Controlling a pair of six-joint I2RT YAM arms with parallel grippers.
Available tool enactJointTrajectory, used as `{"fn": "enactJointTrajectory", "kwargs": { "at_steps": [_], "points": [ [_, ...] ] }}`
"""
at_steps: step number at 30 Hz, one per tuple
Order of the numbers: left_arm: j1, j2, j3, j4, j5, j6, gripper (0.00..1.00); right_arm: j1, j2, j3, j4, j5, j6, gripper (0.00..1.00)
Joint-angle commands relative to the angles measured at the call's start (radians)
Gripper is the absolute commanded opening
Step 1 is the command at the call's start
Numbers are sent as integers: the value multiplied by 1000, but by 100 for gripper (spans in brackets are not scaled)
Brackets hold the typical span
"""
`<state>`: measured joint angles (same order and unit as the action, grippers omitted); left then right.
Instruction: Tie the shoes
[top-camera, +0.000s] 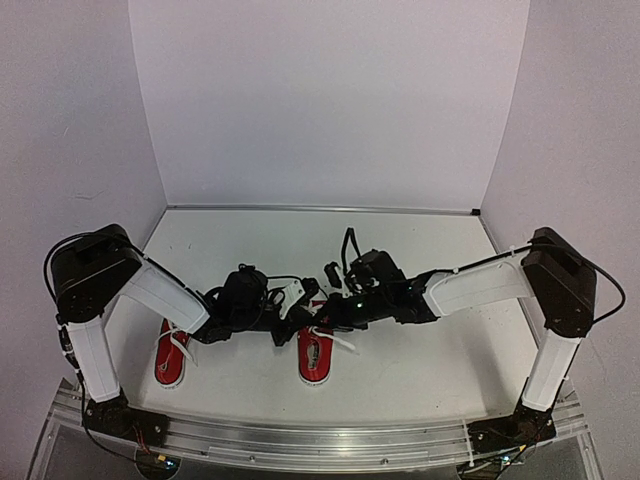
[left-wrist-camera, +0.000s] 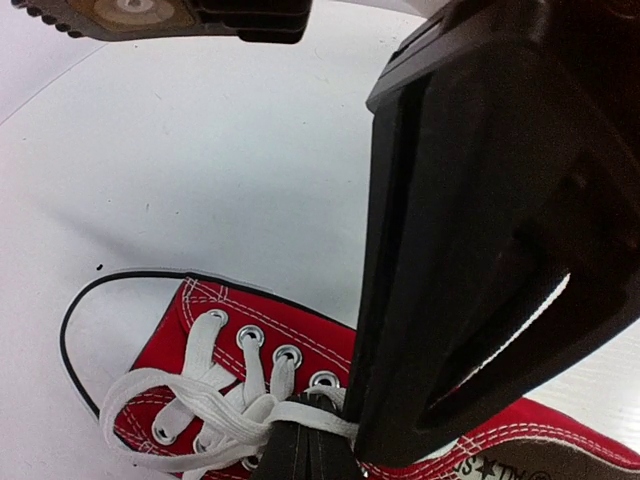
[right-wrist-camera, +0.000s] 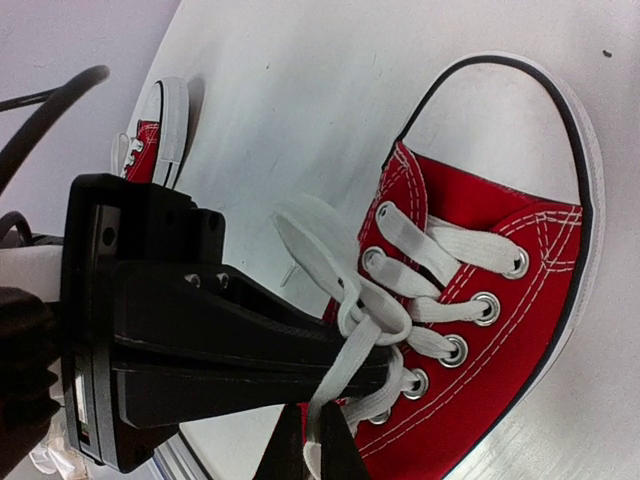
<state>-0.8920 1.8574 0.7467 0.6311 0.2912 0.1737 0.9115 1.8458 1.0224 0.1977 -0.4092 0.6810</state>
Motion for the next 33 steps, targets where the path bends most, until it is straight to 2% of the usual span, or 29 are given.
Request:
{"fn": "enactJointTrajectory", "kwargs": {
  "at_steps": [1, 12, 17, 22, 26, 33],
  "points": [
    [7, 47, 8, 147, 63, -87, 0, 11, -9, -13, 48, -18, 4, 10],
    [22, 75, -28, 233, 84, -140, 0, -5, -91, -50, 51, -8, -14, 23],
    [24, 74, -27, 222, 92, -136, 0, -19, -198, -91, 47, 61, -43, 43],
    [25, 75, -26, 216, 96, -132, 0, -47, -221, -122, 23, 100, -36, 41],
    [25, 74, -24, 212, 102, -129, 0, -53, -157, -101, -18, 106, -34, 33],
    [25, 69, -21, 199, 107, -119, 0, -53, -83, -85, 32, 57, 4, 31]
  ]
}}
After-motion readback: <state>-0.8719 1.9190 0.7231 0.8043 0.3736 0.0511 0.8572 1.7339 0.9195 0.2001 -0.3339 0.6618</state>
